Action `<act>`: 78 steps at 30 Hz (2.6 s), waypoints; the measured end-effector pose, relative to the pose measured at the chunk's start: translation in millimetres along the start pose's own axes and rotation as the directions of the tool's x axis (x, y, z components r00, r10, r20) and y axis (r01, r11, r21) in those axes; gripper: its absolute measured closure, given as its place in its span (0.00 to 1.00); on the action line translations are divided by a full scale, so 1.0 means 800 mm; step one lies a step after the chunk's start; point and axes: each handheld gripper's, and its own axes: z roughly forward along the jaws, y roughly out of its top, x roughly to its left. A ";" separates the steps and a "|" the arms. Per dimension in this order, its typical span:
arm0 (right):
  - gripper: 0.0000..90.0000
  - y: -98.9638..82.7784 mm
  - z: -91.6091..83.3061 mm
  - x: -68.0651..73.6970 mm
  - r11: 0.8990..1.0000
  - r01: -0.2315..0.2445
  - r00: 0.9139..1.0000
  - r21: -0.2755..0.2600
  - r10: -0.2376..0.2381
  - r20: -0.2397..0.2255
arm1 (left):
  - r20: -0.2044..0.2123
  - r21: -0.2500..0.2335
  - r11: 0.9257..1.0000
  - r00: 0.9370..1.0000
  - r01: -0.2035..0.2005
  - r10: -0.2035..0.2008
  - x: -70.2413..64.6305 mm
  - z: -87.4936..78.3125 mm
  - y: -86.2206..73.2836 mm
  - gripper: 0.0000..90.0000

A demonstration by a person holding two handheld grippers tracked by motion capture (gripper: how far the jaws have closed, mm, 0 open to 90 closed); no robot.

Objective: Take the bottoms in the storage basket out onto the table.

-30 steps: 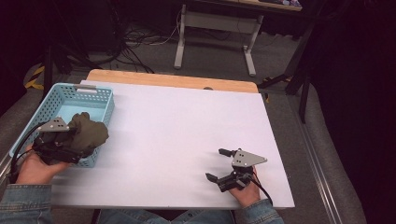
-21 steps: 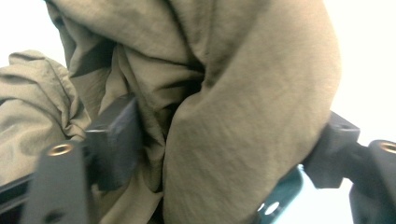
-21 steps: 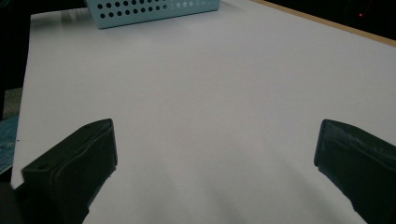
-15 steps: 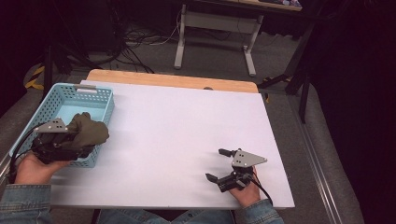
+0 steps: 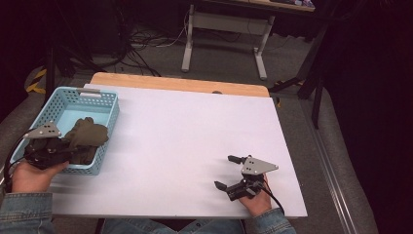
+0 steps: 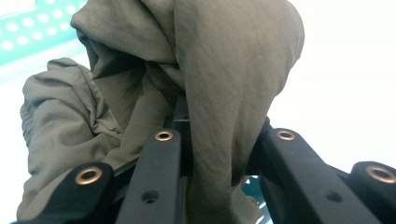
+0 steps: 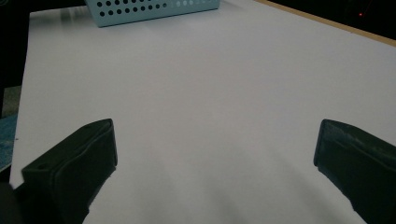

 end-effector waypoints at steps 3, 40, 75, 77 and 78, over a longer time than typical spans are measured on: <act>0.00 0.000 0.000 0.000 1.000 0.000 1.000 0.000 0.000 0.000 | -0.006 -0.001 1.000 1.000 -0.002 0.002 -0.001 0.000 0.000 0.85; 0.00 0.000 0.000 0.000 1.000 0.004 1.000 -0.001 -0.004 -0.005 | -0.113 -0.136 0.985 0.986 0.107 -0.123 0.016 -0.037 0.041 0.86; 0.00 0.000 0.002 0.001 1.000 0.006 1.000 0.008 -0.006 -0.001 | -0.058 -0.301 0.953 0.997 0.021 -0.040 0.005 -0.091 0.101 0.86; 0.00 0.000 0.002 0.001 1.000 0.006 1.000 0.009 -0.006 0.001 | -0.054 -0.312 0.950 0.998 0.017 -0.035 0.003 -0.094 0.104 0.86; 0.00 0.000 0.002 0.001 1.000 0.007 1.000 0.010 -0.007 0.001 | -0.047 -0.324 0.946 0.998 0.013 -0.030 0.001 -0.097 0.107 0.86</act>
